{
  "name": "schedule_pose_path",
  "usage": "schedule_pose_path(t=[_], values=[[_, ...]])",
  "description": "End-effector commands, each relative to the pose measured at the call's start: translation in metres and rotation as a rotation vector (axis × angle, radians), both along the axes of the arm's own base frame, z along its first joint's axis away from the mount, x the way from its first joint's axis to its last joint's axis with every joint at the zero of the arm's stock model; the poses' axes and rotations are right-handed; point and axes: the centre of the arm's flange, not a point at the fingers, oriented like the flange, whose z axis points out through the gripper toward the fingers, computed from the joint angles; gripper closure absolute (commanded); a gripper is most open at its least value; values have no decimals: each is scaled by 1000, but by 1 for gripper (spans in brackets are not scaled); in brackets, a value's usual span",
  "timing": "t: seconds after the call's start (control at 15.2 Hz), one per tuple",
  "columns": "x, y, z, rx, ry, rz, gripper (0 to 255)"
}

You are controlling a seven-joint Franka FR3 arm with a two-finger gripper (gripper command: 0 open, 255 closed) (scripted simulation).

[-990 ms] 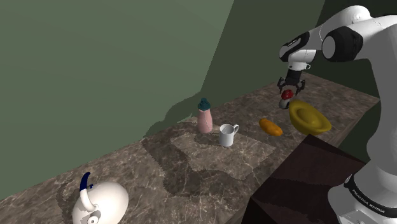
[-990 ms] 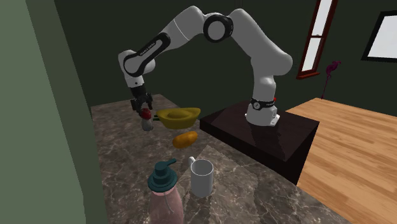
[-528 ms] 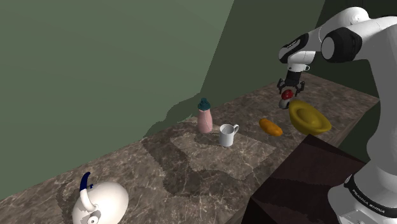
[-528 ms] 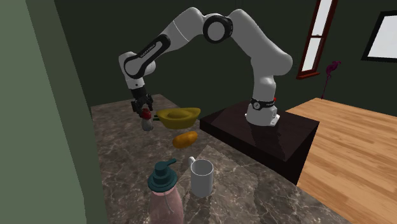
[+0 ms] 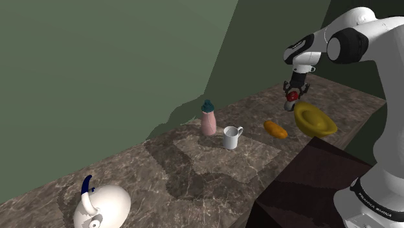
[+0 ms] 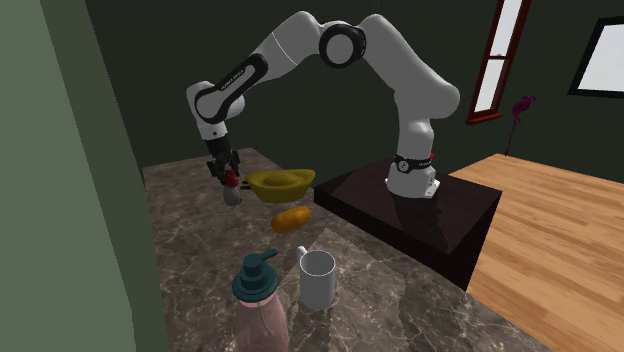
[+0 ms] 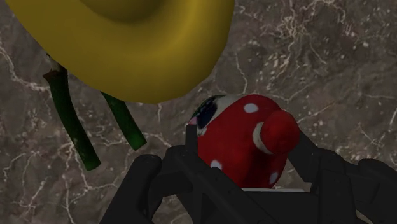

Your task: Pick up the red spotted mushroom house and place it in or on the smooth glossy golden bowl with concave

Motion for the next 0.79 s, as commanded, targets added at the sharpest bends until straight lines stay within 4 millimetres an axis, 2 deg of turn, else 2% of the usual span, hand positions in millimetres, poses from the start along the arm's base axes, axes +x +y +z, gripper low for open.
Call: schedule_pose_path(t=[0.0,0.13,0.73], values=[[0,0,0,0,0,0,255],[0,0,0,0,0,0,255],[0,0,47,0,0,0,255]])
